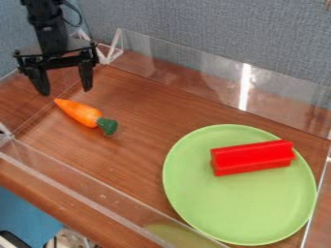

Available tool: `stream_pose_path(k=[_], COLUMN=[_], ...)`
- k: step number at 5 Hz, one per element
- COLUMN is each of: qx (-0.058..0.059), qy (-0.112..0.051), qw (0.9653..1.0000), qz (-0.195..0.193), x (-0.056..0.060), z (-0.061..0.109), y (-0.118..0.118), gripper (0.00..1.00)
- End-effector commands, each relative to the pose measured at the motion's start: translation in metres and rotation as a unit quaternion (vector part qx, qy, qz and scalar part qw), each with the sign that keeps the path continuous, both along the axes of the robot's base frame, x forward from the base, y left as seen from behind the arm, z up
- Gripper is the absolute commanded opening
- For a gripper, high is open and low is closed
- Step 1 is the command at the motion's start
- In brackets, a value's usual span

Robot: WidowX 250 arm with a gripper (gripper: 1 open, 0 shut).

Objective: Put the carrot on the left side

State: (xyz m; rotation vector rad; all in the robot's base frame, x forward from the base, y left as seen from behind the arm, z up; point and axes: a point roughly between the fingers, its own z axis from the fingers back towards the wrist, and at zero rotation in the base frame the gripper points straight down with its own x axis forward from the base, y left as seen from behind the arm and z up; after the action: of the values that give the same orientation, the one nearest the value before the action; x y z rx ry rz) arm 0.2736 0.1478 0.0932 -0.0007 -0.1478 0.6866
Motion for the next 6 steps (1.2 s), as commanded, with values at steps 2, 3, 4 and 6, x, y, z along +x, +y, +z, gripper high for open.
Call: stream_pose_path(k=[2,3,4,6], qx=[0.006,-0.007,-0.009,-0.009], qy=[-0.051,-0.070,-0.072,-0.061], qw=[0.9985,0.9966,0.9973,0.9977], qz=[-0.016,-0.042,-0.013,0.028], x=[0.000,0.010,0.013,0.013], z=[0.040,0.073,0.073,0.062], y=[0.006,0.004,-0.003,-0.018], gripper=[1.00,1.00,1.00,0.00])
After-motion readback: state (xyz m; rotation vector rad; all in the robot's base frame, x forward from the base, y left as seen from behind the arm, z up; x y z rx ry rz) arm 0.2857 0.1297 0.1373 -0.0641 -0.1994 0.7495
